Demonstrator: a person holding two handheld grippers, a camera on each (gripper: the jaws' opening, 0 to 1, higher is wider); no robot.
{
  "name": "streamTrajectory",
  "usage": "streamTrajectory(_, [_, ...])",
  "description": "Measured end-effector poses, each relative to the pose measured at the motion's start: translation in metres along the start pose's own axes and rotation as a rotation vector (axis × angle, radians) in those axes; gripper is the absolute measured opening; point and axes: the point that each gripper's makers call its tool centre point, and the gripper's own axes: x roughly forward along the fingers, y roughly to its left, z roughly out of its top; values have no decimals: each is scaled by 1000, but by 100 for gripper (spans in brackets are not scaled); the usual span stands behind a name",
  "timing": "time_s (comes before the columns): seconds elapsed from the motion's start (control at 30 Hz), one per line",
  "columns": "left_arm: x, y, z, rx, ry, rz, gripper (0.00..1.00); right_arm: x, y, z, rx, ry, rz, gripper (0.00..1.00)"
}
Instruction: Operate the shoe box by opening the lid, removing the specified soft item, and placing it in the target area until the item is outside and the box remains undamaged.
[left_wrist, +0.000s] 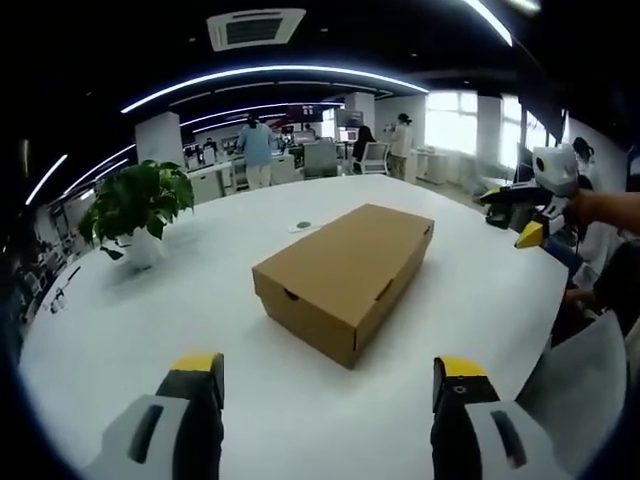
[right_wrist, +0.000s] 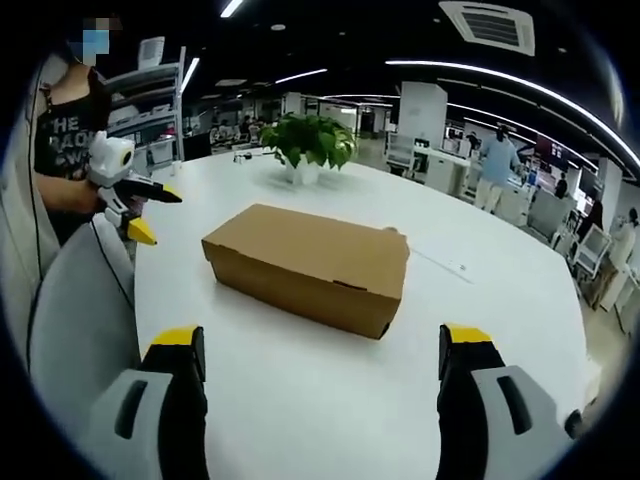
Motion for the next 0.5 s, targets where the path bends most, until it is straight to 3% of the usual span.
streamTrajectory(0.5, [12,-4,-11,-14,32,12,82,21,-15,-12,-48,53,54,89])
